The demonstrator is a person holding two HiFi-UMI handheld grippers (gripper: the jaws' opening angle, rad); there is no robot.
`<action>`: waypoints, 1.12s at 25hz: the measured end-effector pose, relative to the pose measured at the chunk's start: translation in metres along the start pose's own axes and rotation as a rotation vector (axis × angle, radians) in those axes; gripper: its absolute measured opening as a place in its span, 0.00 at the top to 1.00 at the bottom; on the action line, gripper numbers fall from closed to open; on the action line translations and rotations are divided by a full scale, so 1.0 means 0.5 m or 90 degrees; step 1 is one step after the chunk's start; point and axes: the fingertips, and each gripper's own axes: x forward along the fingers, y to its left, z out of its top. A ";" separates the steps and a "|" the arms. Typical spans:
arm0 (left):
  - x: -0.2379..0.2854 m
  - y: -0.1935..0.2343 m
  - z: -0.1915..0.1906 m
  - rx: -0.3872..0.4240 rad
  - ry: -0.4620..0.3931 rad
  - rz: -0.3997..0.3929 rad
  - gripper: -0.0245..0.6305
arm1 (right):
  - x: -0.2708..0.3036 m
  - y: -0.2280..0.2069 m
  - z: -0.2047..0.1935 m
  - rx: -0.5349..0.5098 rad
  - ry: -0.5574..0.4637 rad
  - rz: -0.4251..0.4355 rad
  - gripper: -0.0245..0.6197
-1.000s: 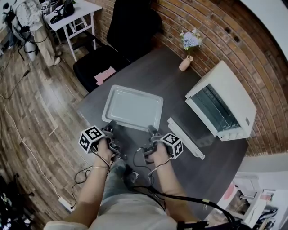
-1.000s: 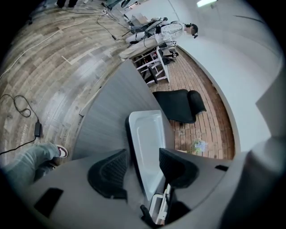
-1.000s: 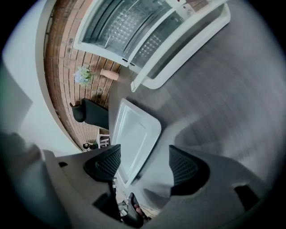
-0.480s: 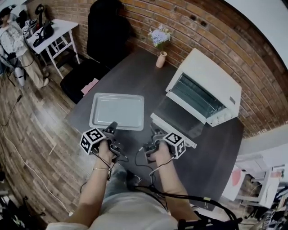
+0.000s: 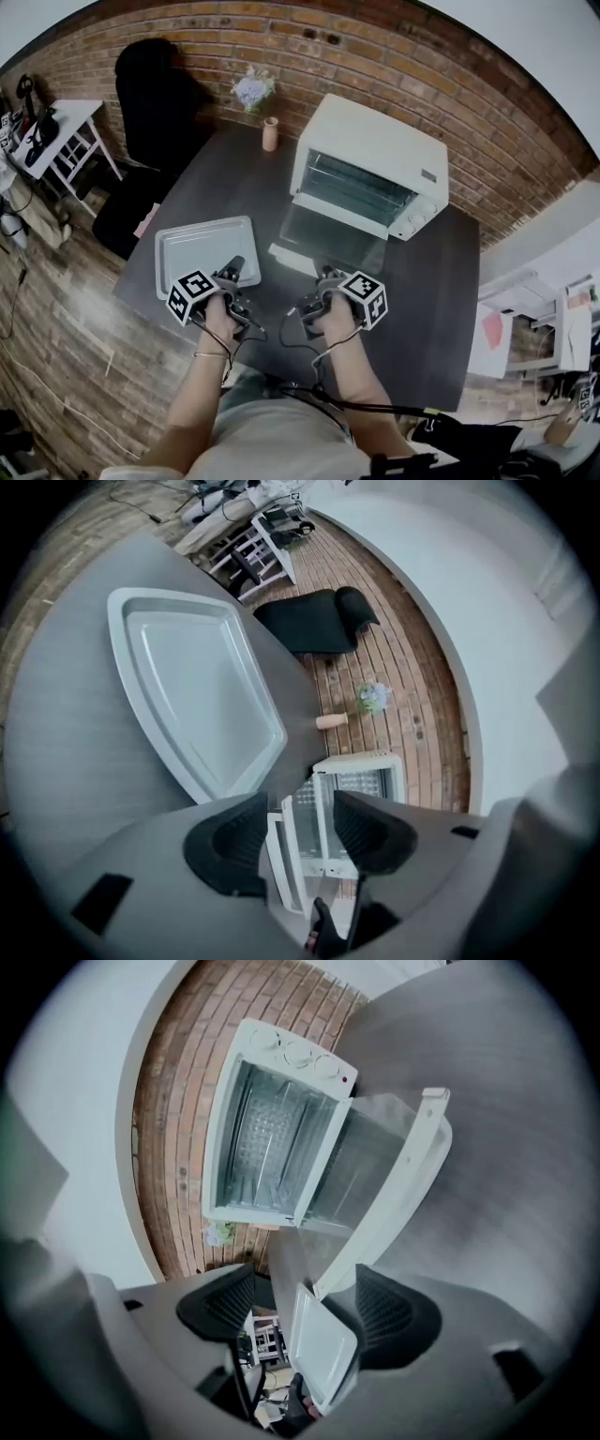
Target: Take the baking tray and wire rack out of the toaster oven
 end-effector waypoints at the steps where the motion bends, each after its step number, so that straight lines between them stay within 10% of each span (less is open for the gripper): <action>1: 0.011 -0.012 -0.011 0.006 0.010 -0.004 0.66 | -0.008 0.003 0.015 0.003 -0.012 0.004 0.46; 28: 0.267 -0.238 -0.157 0.114 0.171 -0.074 0.66 | -0.089 0.021 0.308 0.032 -0.228 0.056 0.49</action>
